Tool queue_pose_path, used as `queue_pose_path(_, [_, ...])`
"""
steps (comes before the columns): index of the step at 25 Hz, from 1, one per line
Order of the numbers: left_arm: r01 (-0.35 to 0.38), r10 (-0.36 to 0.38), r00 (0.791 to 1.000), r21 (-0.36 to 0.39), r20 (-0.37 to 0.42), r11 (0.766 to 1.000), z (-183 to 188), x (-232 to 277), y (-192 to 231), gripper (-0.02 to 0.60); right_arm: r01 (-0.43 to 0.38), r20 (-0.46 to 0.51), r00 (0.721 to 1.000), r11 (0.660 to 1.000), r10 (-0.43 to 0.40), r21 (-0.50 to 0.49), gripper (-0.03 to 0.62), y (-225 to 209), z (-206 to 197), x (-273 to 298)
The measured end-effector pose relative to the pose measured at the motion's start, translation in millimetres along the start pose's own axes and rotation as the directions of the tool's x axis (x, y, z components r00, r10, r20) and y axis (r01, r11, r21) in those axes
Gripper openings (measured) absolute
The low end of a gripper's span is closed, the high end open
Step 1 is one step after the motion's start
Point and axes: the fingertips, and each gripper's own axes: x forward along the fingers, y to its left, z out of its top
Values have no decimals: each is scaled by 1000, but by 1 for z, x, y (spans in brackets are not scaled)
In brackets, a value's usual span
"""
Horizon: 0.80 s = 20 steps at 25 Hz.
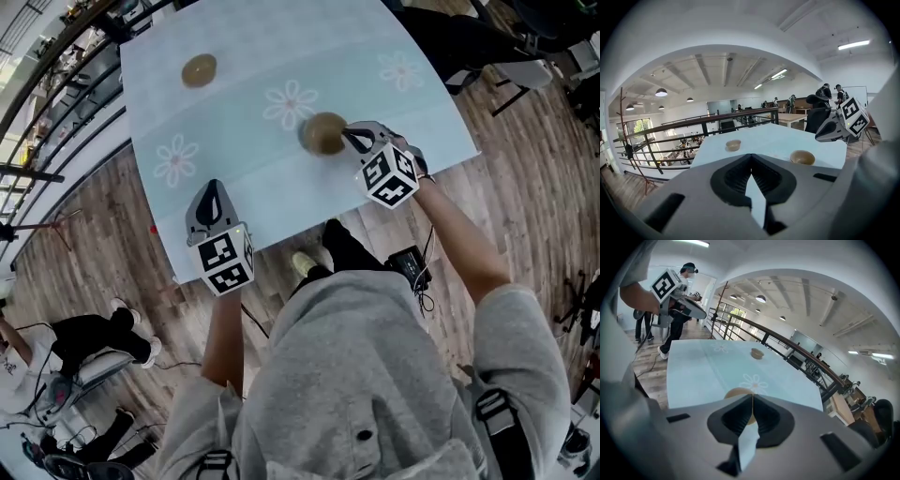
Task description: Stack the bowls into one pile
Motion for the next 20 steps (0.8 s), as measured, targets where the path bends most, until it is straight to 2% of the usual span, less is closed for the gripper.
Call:
queue_pose_path(9, [-7,6,1000,73,7,997,43,63,-8,18,-14,29,999,998,13,54,28,-52,-3,22])
queue_pose_path(14, [-13,15,1000,110,-17,994,50,96,-10,18,-30,35,999,997,28,72,28,-70,-14,40])
queue_pose_path(20, [-7,17,998,166,-58,986,52,133,-7,20,-70,33,997,996,69,49,28,-76,-19,55])
